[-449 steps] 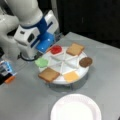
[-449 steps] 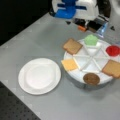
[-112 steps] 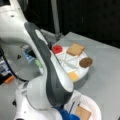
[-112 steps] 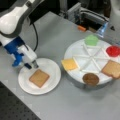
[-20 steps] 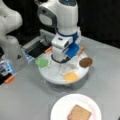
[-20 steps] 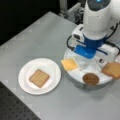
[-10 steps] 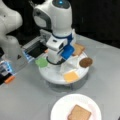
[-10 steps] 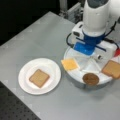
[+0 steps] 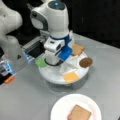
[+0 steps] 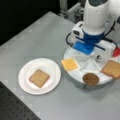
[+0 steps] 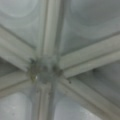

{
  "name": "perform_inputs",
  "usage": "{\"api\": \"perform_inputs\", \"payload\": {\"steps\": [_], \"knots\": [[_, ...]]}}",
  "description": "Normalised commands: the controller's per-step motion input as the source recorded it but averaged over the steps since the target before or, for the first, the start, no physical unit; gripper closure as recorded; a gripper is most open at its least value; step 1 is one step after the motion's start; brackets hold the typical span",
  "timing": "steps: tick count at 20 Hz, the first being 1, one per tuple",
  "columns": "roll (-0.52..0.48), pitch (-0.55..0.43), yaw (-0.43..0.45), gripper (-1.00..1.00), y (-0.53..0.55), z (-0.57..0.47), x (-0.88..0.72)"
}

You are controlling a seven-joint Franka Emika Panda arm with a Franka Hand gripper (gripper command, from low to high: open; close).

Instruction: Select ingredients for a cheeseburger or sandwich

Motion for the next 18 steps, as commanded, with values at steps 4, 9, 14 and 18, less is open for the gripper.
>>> {"api": "perform_inputs", "payload": {"steps": [4, 9, 14, 18], "knots": [[0.108, -0.203, -0.060, -1.00, 0.08, -0.18, -0.13], [0.117, -0.168, -0.074, -1.00, 0.08, -0.16, -0.11], [0.132, -0.152, -0.097, -1.00, 0.08, -0.15, -0.13], [0.139, -0.151, -0.106, -1.00, 0.07, -0.14, -0.14]]}}
